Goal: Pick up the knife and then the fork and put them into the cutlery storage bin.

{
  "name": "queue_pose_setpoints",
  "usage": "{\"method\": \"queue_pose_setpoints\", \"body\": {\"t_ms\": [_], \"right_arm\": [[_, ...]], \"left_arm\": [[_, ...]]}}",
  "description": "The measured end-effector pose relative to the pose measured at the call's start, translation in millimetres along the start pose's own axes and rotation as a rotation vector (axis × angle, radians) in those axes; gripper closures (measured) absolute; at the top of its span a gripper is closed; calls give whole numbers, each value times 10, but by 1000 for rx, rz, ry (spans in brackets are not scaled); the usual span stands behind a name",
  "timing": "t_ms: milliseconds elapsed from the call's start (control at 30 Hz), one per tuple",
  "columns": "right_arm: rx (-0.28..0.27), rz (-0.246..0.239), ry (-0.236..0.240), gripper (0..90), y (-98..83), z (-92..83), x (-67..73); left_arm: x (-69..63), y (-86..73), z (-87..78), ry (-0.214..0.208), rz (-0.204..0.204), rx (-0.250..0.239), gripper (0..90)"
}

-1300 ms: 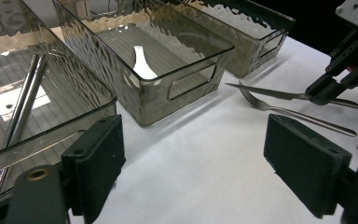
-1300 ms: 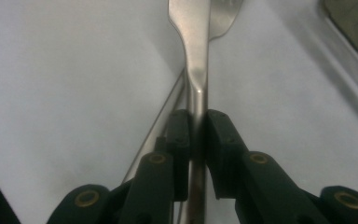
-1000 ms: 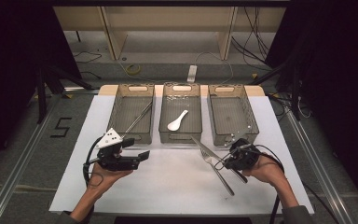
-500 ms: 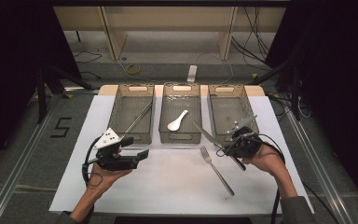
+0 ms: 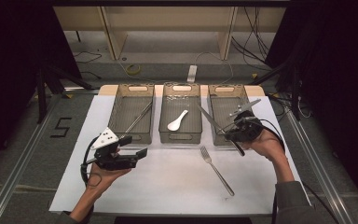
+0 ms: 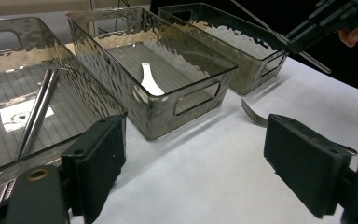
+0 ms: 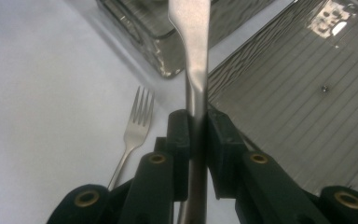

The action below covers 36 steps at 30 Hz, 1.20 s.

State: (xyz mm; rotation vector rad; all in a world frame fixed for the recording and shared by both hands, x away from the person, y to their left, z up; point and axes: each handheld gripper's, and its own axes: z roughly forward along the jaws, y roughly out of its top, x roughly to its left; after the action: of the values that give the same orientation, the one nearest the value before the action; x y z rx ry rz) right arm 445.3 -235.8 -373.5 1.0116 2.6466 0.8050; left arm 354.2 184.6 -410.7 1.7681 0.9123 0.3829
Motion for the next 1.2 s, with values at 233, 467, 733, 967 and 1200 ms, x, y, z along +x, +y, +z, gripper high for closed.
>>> {"method": "queue_pose_setpoints", "body": {"t_ms": [233,467,733,967,1200], "right_arm": [[-20,23,-15,807,128,-22,-87],[-34,77,-49,807,232,-25,-245],[-19,115,-69,807,338,-4,-390],[-23,145,-84,806,417,44,-494],[-18,180,-101,806,449,95,-580]], "left_arm": [[7,-2,-3,4,-3,-5,196],[3,-2,0,6,-6,-10,196],[9,-1,-5,7,-4,-11,196],[3,-1,-1,5,-4,-13,196],[8,2,-8,5,-1,-17,196]]}}
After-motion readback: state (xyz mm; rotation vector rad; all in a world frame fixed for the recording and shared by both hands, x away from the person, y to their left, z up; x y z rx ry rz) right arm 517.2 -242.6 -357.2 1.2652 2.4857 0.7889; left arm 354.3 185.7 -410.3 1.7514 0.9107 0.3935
